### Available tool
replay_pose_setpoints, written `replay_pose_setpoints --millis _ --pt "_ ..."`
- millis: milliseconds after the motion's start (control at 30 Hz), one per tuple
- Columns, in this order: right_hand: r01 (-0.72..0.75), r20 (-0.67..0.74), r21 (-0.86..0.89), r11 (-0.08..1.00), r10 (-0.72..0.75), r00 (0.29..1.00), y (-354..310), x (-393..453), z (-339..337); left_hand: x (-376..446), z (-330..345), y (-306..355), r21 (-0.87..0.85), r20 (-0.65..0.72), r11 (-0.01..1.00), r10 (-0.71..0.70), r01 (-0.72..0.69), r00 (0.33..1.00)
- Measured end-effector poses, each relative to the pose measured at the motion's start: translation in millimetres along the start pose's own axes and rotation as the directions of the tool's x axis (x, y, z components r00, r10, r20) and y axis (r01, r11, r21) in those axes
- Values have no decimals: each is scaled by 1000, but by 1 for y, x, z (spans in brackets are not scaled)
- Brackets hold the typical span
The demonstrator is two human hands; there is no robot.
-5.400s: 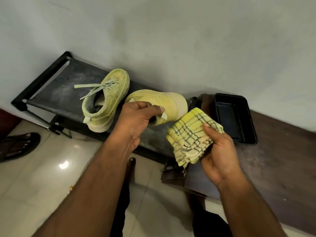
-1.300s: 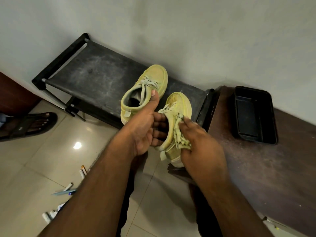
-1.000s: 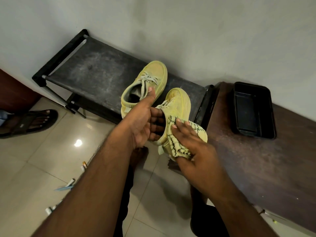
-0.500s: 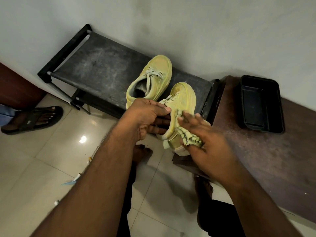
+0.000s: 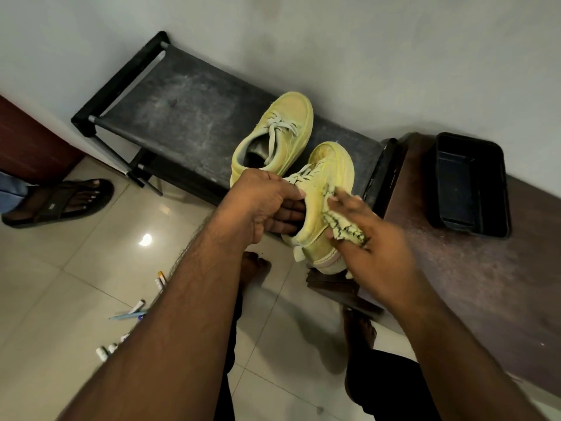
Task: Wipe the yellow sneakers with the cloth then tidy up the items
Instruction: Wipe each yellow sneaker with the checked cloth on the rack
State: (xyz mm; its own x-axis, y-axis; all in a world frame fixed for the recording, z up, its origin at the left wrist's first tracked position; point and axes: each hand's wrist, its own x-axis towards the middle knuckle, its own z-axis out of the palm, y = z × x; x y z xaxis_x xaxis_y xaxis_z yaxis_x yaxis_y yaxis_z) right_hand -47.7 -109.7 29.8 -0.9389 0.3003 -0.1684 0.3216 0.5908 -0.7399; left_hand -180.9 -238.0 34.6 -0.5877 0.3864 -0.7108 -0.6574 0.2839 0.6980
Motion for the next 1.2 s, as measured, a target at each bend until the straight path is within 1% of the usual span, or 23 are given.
replay_pose_setpoints --millis 100,167,200,233,333,367,400,500,567,600,633,700,733,767,800,867,933,967,1000,1067,1100,1133,1200 --pt "163 67 -92 982 -157 985 -8 -27 16 1 -3 0 16 -18 1000 -23 23 1000" --pt "231 80 -175 957 -220 972 -10 -31 22 3 -4 -1 60 -32 998 -22 24 999" --pt "230 64 -210 950 -221 973 -11 -26 24 3 -4 -1 77 -30 997 -21 23 999" --pt "198 43 -238 951 -193 980 -12 -19 25 4 -2 -1 87 -22 996 -21 23 1000" --pt "52 -26 -257 965 -61 998 -16 -1 26 4 1 -1 97 -20 995 -21 23 1000" --pt "50 -24 -270 962 -59 998 -18 -2 28 5 2 -1 95 -23 995 -22 24 999" --pt "82 -9 -297 951 -89 996 -20 -9 32 5 2 -2 94 -27 995 -25 27 999" --pt "222 47 -416 882 -222 974 -25 -39 47 6 -2 -2 107 -53 994 -29 35 998" --pt "235 63 -496 836 -235 970 -21 -39 48 6 -4 -1 106 -50 994 -26 31 998" --pt "198 43 -524 829 -207 977 -18 -31 44 5 -4 0 97 -39 995 -24 28 999" --pt "132 4 -530 838 -153 988 -14 -21 39 4 -3 1 85 -26 996 -24 26 999" --pt "-12 -71 -458 889 -23 997 -10 -4 27 2 0 1 62 -1 998 -29 29 1000" --pt "-36 -70 -412 910 8 998 -10 -3 26 2 2 1 56 7 998 -33 32 999" --pt "-9 -49 -386 923 -11 999 -10 -7 27 2 3 1 56 9 998 -37 36 999" --pt "52 -25 -377 925 -66 997 -12 -14 32 2 3 2 61 6 997 -39 38 999" --pt "187 11 -404 895 -199 980 -15 -29 43 4 1 1 79 -13 996 -35 36 999" --pt "247 39 -448 859 -258 965 -10 -27 47 6 -3 0 91 -26 995 -28 31 999" --pt "237 35 -465 853 -250 968 -7 -19 44 6 -4 0 87 -22 996 -28 29 999" --pt "190 17 -464 865 -206 978 -4 -9 40 6 -3 1 82 -12 996 -29 30 999" --pt "57 -26 -398 916 -73 997 -4 7 30 4 0 1 56 1 998 -41 41 999" --pt "22 -32 -369 929 -36 999 -4 9 28 4 1 1 52 0 998 -44 44 999" --pt "30 -25 -365 931 -42 999 -6 5 31 5 2 0 60 -8 997 -44 44 999" --pt "117 23 -410 905 -118 993 -11 -14 40 7 3 -1 79 -24 996 -37 39 999"
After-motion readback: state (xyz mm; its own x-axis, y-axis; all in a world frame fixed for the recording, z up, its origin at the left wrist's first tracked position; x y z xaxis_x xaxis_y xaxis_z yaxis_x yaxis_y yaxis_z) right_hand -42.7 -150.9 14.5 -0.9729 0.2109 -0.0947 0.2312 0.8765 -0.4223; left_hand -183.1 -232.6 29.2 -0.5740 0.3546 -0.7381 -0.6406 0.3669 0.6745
